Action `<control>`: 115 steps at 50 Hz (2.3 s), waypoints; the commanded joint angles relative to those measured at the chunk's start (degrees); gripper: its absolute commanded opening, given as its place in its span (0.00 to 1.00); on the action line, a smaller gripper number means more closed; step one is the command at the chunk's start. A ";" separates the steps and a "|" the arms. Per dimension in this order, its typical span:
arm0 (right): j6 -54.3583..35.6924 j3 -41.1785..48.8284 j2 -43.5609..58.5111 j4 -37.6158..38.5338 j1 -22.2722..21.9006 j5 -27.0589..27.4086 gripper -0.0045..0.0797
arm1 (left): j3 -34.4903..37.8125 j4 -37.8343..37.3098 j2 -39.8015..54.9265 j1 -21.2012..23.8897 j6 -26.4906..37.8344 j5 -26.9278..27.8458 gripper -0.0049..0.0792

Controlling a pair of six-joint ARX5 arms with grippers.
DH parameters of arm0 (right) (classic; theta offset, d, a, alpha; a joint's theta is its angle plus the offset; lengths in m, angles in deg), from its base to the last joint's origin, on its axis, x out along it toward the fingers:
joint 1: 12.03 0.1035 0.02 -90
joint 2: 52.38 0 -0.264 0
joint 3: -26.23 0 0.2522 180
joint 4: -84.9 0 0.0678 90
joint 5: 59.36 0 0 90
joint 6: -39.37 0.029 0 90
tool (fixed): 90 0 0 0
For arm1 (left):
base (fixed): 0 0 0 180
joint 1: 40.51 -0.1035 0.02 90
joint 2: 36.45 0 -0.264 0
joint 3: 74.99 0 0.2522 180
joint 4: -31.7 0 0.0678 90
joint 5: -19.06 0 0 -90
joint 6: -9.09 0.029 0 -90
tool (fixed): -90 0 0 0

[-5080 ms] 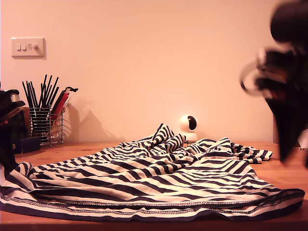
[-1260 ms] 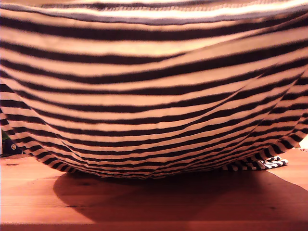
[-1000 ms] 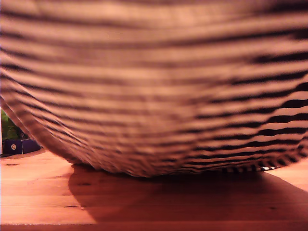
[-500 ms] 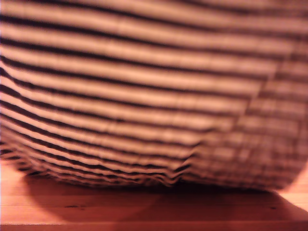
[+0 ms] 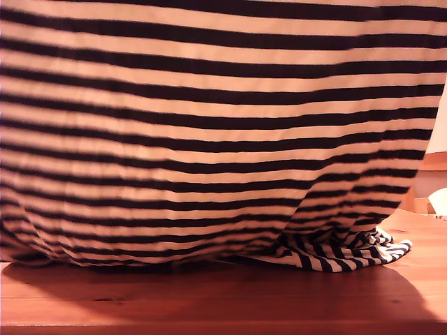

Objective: Fold the t-shirt in front of you. After folding it, place it to the right side.

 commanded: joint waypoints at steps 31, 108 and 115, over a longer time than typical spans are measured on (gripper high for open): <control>-5.14 -13.73 5.70 2.91 0.24 7.50 0.04 | -6.14 3.89 4.33 0.04 2.93 -0.68 0.03; -10.34 -45.29 14.71 -2.71 7.65 16.06 0.04 | -36.20 -2.69 13.44 0.07 3.37 -0.24 0.04; -10.45 -45.29 17.03 -3.30 7.65 16.04 0.04 | -36.20 -3.72 15.19 0.07 3.43 -0.70 0.04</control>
